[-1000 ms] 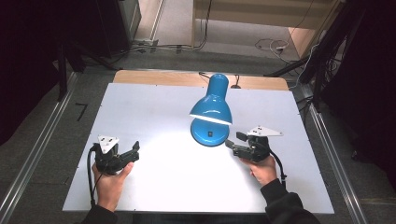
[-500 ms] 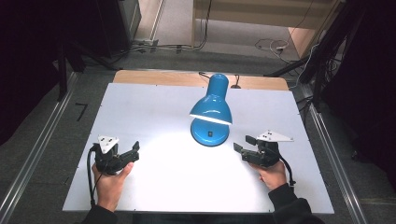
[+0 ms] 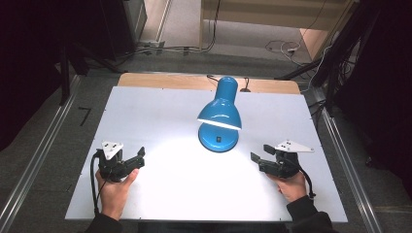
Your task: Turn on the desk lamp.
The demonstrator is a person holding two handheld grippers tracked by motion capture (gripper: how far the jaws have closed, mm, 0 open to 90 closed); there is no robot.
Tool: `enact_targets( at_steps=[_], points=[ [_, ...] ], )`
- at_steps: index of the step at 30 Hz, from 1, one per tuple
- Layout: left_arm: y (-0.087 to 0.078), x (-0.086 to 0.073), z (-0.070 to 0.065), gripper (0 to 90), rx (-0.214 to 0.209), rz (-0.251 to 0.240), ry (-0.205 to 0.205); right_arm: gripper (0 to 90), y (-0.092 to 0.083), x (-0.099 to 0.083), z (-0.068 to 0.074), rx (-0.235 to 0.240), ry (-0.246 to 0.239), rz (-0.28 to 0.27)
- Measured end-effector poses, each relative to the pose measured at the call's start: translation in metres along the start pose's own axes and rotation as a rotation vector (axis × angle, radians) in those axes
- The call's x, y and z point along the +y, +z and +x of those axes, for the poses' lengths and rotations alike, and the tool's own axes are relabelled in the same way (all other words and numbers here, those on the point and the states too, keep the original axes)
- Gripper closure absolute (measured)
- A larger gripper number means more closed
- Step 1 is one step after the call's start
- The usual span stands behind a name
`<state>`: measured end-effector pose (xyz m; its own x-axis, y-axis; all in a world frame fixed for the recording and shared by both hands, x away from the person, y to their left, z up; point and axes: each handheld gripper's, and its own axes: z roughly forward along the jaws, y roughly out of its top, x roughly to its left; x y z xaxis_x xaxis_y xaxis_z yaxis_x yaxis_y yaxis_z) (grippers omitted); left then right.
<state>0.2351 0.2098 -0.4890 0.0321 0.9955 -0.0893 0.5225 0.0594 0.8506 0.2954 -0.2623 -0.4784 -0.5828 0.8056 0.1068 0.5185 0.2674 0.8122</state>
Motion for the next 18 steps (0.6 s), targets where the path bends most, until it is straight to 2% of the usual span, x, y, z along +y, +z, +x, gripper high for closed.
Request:
enact_targets(
  at_steps=[18],
  points=[
    [0.0, 0.0, 0.001, 17.8, -0.001, 0.002, -0.006, 32.1, -0.024, -0.017, -0.023, -0.065, 0.04, 0.01]
  ],
)
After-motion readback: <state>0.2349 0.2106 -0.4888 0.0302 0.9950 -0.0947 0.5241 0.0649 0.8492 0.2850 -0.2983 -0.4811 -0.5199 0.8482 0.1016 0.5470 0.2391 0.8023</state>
